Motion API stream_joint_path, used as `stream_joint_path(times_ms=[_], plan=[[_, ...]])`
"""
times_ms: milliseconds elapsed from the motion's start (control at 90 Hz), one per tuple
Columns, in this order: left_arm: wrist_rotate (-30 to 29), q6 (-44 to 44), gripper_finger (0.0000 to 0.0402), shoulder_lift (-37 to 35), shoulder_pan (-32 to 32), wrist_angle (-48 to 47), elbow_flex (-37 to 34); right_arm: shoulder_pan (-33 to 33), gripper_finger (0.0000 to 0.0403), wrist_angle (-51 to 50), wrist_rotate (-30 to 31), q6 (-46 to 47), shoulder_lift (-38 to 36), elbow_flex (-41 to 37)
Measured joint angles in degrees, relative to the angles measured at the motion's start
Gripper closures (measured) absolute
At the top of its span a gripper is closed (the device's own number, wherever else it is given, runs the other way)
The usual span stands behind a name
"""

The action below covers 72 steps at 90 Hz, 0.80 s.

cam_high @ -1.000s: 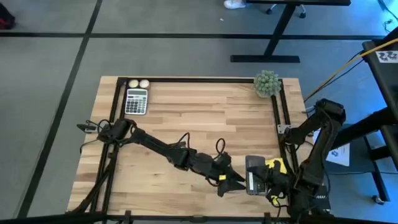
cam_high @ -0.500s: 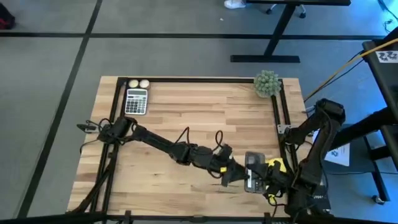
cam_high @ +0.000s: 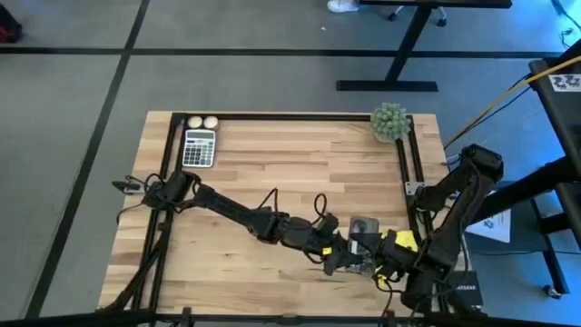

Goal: Apply microfiber cloth
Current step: Spray the back screen of the black cellphone using the spray bottle

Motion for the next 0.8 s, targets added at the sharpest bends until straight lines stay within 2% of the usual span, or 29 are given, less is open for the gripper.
stream_joint_path(times_ms=[122, 256, 444, 578, 800], plan=[[1.0, 0.1, 0.0283, 0.0, 0.0, -0.1, 0.0, -0.2, 0.037, 0.9, 0.1, -1.7, 0.0, 0.0], [1.5, 0.9, 0.0349, 0.1, 0.1, 0.7, 0.0, 0.0, 0.0346, 0.6, 2.9, -2.7, 0.0, 0.0], [0.5, 4.4, 0.0359, 0.1, 0.0, 2.4, 0.0, 3.5, 0.0299, 4.8, 7.5, -2.9, 0.0, -0.1], [-0.1, 7.3, 0.0373, 0.0, -0.5, 2.8, 0.1, 7.2, 0.0254, 11.9, 8.8, -1.5, 0.0, -0.1], [-3.0, 11.8, 0.0374, -2.4, -1.7, -0.1, 0.0, 11.2, 0.0191, 20.4, 9.9, -0.8, -0.1, -0.1]])
